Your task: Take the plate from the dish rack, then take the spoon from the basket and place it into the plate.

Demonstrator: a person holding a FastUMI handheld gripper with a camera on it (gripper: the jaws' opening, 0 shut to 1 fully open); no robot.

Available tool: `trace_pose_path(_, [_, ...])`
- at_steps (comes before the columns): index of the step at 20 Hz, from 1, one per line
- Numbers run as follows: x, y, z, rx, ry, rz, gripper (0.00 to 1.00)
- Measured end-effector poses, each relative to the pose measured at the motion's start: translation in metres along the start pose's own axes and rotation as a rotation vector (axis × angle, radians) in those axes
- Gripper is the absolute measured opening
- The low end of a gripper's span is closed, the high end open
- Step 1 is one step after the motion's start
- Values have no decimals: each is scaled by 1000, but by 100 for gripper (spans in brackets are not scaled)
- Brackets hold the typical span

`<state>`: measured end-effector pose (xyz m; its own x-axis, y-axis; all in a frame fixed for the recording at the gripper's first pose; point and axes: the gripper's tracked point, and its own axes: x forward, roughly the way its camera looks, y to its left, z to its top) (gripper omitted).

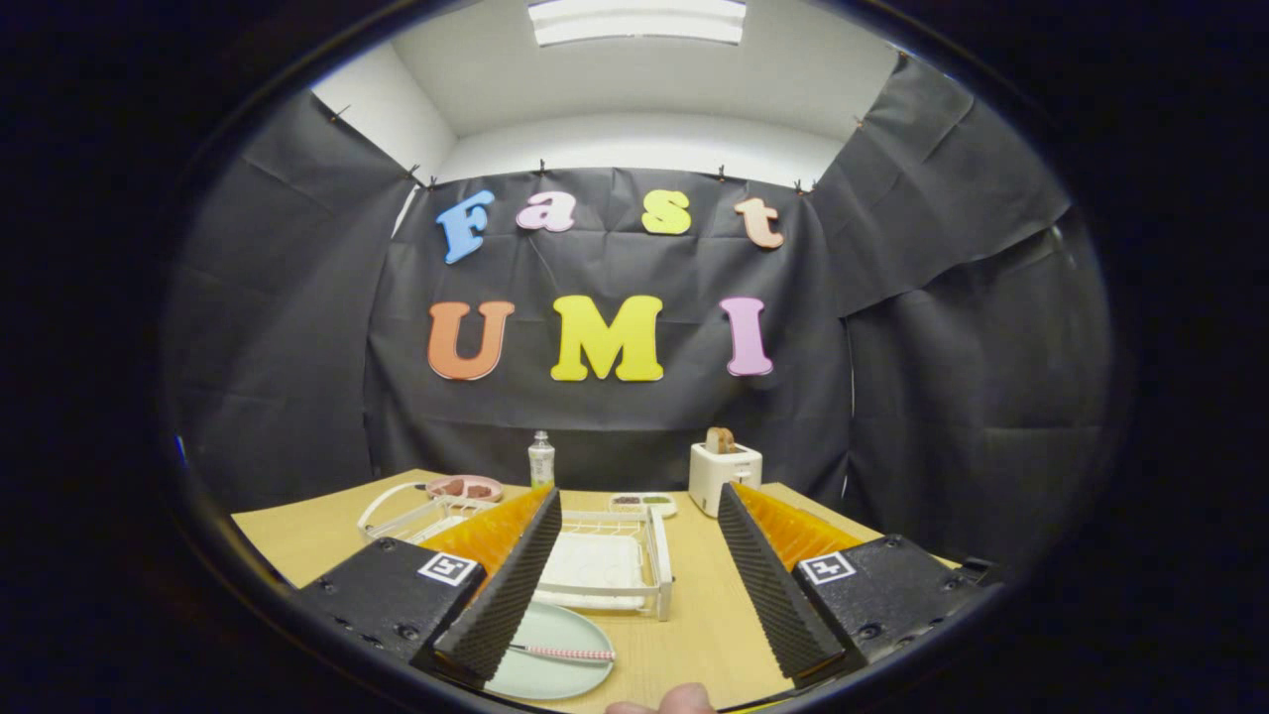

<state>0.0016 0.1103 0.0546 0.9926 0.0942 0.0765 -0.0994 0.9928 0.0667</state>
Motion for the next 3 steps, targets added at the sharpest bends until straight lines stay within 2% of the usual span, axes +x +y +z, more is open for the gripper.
trace_pose_path(3, [-1, 0, 3, -4, -7, -3, 100])
